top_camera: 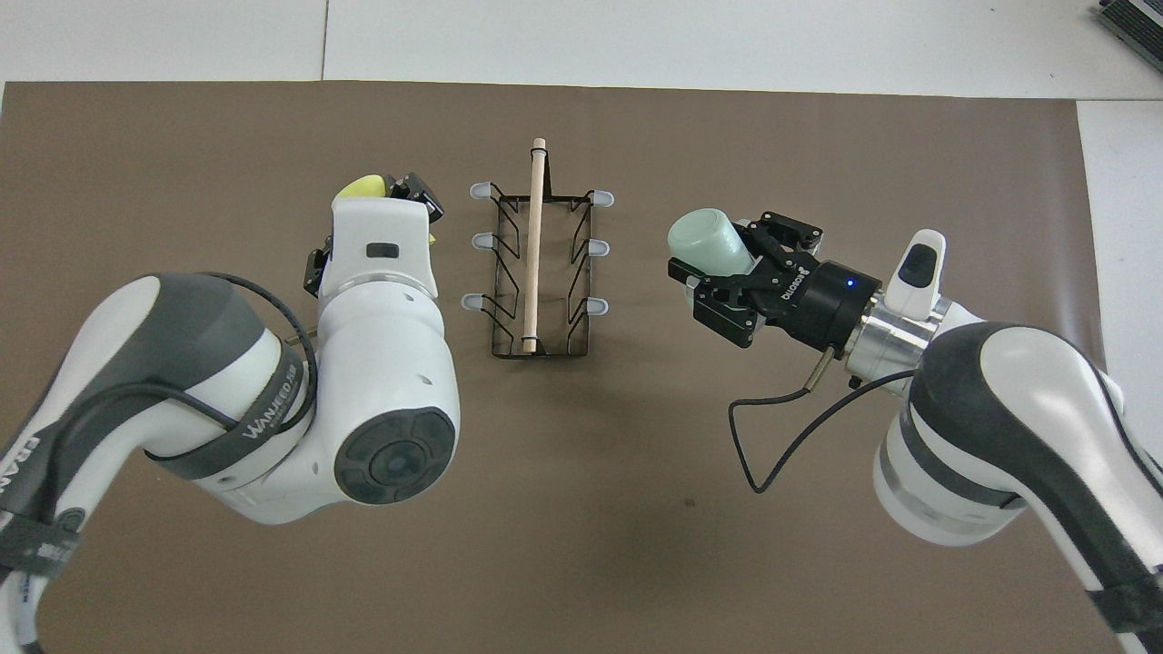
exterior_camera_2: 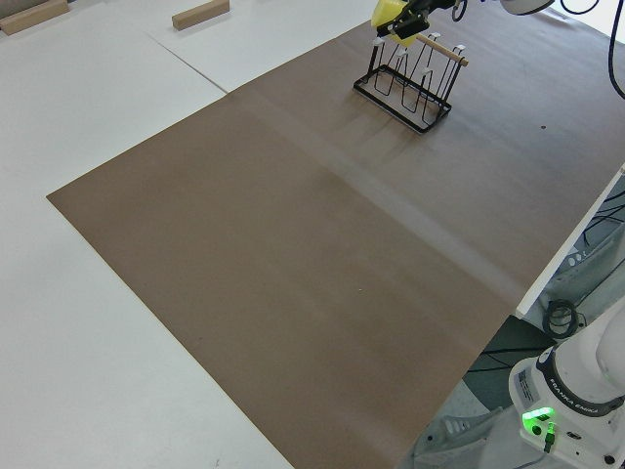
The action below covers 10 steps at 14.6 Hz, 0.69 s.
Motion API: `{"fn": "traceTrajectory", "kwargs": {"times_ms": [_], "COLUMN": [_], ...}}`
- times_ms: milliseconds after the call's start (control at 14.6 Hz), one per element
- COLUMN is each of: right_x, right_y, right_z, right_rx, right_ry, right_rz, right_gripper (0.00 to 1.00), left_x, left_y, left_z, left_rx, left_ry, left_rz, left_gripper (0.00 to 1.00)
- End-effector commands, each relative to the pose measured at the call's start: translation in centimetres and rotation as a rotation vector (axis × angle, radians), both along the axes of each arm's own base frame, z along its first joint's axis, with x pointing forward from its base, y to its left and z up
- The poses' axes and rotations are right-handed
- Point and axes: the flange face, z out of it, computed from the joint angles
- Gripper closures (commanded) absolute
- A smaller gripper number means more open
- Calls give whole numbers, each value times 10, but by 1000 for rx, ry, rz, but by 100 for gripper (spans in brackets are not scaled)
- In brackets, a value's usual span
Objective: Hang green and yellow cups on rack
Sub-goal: 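Lift the yellow cup with the left gripper while the right gripper lifts the green cup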
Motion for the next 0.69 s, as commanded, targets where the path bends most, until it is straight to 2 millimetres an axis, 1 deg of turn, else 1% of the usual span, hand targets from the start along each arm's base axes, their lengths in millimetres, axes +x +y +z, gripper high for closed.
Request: {"fn": "traceTrajectory", "kwargs": {"times_ms": [0,137,206,343,480,548,617], "right_x": [-27,-36,-38,-41,-37,-37,-36], "right_y": [6,26,31,35,42,46,49], "right_z": [-19,-30,-31,-35,-49,-57,-62], "right_rx": [79,157,186,216,233,245,269], "right_ry": [-52,-54,-53,-59,-95,-111,-120], "right_rz": [-60,-102,-120,-135,-133,-147,-163], "right_gripper": [100,100,100,100,100,100,100], "left_x": [-33,-50,-55,-63,-72,-72,-71], "left_y": [-13,-26,-25,-31,-37,-37,-39], "left_z": [-22,-38,-42,-52,-67,-70,-79], "left_rx": [25,40,60,66,76,81,94], "left_ry": [-111,-153,-164,-202,-239,-280,-283], "left_rz": [15,30,35,25,41,47,53], "left_gripper": [100,100,100,100,100,100,100]}}
